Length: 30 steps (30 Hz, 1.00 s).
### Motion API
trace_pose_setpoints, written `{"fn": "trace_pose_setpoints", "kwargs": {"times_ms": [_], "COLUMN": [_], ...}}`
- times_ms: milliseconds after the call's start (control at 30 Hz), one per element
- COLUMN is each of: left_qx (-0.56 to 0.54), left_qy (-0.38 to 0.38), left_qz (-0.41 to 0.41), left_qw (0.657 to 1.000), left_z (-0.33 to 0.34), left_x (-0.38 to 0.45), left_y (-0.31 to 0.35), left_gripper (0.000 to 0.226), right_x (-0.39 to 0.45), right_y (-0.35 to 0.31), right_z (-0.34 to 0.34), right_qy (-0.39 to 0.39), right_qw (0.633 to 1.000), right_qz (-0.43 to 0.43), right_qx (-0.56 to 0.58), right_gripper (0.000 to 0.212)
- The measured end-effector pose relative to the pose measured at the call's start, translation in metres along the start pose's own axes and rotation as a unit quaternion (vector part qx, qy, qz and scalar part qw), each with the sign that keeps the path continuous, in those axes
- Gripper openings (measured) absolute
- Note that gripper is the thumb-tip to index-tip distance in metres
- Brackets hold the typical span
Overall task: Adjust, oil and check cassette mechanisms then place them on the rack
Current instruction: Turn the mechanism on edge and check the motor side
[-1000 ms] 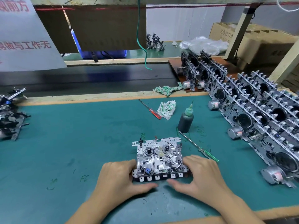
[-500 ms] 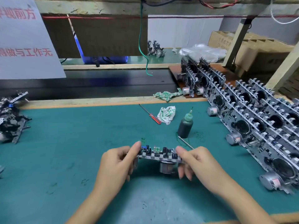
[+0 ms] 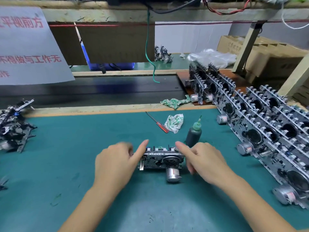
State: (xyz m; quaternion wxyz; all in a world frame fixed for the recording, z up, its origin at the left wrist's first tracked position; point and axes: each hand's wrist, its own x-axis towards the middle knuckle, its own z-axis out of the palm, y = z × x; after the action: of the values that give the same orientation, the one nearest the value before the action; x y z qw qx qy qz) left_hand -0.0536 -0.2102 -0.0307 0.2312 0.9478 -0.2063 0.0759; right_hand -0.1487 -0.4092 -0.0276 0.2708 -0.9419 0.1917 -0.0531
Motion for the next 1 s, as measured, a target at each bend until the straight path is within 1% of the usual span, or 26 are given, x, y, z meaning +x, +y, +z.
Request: {"fn": "trace_pose_setpoints", "kwargs": {"times_ms": [33,67,100,133,167,200,267,300,433,500,600,700,800,867,933,1000], "left_qx": [0.004,-0.039,-0.103,-0.167,-0.214,-0.24,-0.257,-0.258,-0.286,-0.281,-0.294,-0.322,-0.32,-0.316,-0.319,-0.326], "left_qy": [0.043,0.059,0.051,0.026,-0.011,-0.047,-0.101,-0.108,-0.098,-0.095,-0.11,-0.136,-0.128,-0.117,-0.124,-0.132], "left_qz": [0.032,0.07,0.115,0.162,0.202,0.233,0.27,0.28,0.283,0.285,0.27,0.267,0.265,0.259,0.255,0.252], "left_qw": [0.999,0.995,0.987,0.972,0.956,0.941,0.922,0.918,0.91,0.912,0.91,0.898,0.9,0.905,0.905,0.901], "left_z": [-0.001,-0.002,-0.002,-0.001,0.0,0.001,0.004,0.007,0.014,0.017,0.019,0.02,0.021,0.022,0.022,0.021], "left_x": [0.002,0.004,0.007,0.01,0.012,0.014,0.016,0.016,0.018,0.018,0.019,0.021,0.021,0.02,0.018,0.018], "left_y": [0.0,0.0,0.0,0.001,0.003,0.006,0.013,0.015,0.014,0.014,0.012,0.01,0.013,0.013,0.012,0.011], "left_gripper": [0.068,0.058,0.05,0.043,0.037,0.034,0.03,0.029,0.027,0.028,0.021,0.024,0.024,0.023,0.023,0.021], "right_x": [0.0,0.0,-0.001,-0.002,-0.002,-0.002,-0.002,-0.002,0.001,0.001,0.001,0.002,0.002,0.002,0.001,-0.001], "right_y": [0.003,0.006,0.009,0.01,0.01,0.011,0.011,0.01,0.009,0.008,0.005,0.006,0.007,0.008,0.008,0.007], "right_z": [0.0,0.002,0.005,0.008,0.014,0.02,0.029,0.032,0.031,0.031,0.033,0.032,0.03,0.03,0.03,0.031], "right_qy": [0.042,0.064,0.058,0.035,0.006,-0.011,-0.012,-0.01,-0.017,-0.014,-0.006,-0.022,-0.024,-0.021,-0.027,-0.025], "right_qw": [0.998,0.996,0.996,0.991,0.982,0.971,0.952,0.945,0.925,0.92,0.917,0.912,0.905,0.904,0.904,0.913], "right_qz": [-0.021,-0.048,-0.069,-0.084,-0.091,-0.096,-0.102,-0.105,-0.096,-0.092,-0.081,-0.078,-0.079,-0.083,-0.086,-0.089], "right_qx": [-0.043,-0.03,0.025,0.098,0.165,0.219,0.288,0.31,0.366,0.381,0.392,0.401,0.417,0.419,0.418,0.397], "right_gripper": [0.085,0.075,0.058,0.043,0.038,0.038,0.035,0.032,0.033,0.03,0.027,0.027,0.026,0.026,0.026,0.025]}}
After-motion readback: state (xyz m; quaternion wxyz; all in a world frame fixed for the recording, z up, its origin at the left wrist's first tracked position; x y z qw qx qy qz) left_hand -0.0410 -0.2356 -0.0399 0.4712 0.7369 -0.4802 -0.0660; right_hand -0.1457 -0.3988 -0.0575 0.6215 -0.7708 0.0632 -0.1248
